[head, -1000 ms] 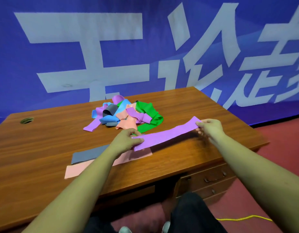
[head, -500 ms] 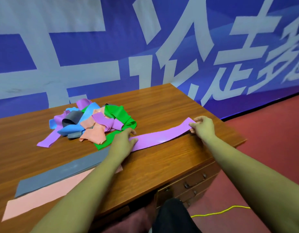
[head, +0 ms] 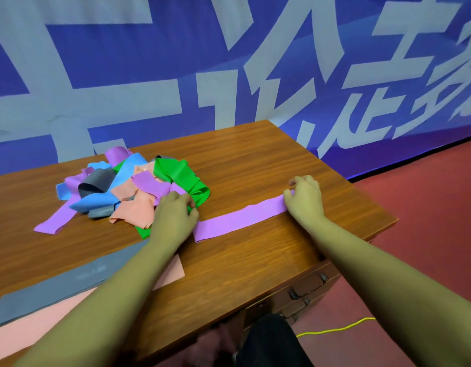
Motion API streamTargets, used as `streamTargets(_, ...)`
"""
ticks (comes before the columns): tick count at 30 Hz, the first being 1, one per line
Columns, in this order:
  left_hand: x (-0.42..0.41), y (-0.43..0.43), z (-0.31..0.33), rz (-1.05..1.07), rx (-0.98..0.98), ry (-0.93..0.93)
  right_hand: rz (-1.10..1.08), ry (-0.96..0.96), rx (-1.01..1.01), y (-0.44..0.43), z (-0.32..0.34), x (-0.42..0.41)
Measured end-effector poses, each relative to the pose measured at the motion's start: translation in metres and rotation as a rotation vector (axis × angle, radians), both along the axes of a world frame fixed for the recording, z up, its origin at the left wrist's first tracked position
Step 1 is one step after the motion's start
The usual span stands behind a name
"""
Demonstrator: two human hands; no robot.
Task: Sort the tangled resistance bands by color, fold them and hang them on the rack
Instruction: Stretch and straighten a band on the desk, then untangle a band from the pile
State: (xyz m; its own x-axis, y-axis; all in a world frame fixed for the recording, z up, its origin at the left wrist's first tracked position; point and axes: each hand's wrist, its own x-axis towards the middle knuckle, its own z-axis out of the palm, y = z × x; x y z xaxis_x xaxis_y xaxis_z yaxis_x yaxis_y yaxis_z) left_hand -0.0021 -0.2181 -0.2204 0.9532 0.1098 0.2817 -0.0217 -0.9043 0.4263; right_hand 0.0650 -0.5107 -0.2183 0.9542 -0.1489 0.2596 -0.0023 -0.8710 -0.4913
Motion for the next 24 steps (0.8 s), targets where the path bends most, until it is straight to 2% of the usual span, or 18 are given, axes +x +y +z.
streamTargets(9,0.050,0.024,0.010,0.082,-0.048,0.022,0.362,0.201,0.195,0.119,0.025,0.019)
streamTargets(12,0.060,0.029,0.005,0.078,0.003,0.078,0.404,0.231,0.195,0.149,0.021,0.026)
streamTargets(16,0.066,0.035,-0.001,0.005,0.059,0.058,0.386,0.247,0.174,0.172,0.007,0.032)
streamTargets(20,0.065,0.043,0.002,0.011,-0.033,0.008,0.334,0.212,0.251,0.177,0.002,0.035)
streamTargets(24,0.058,0.059,0.026,0.121,-0.260,-0.121,0.345,0.100,0.380,0.174,0.017,0.034)
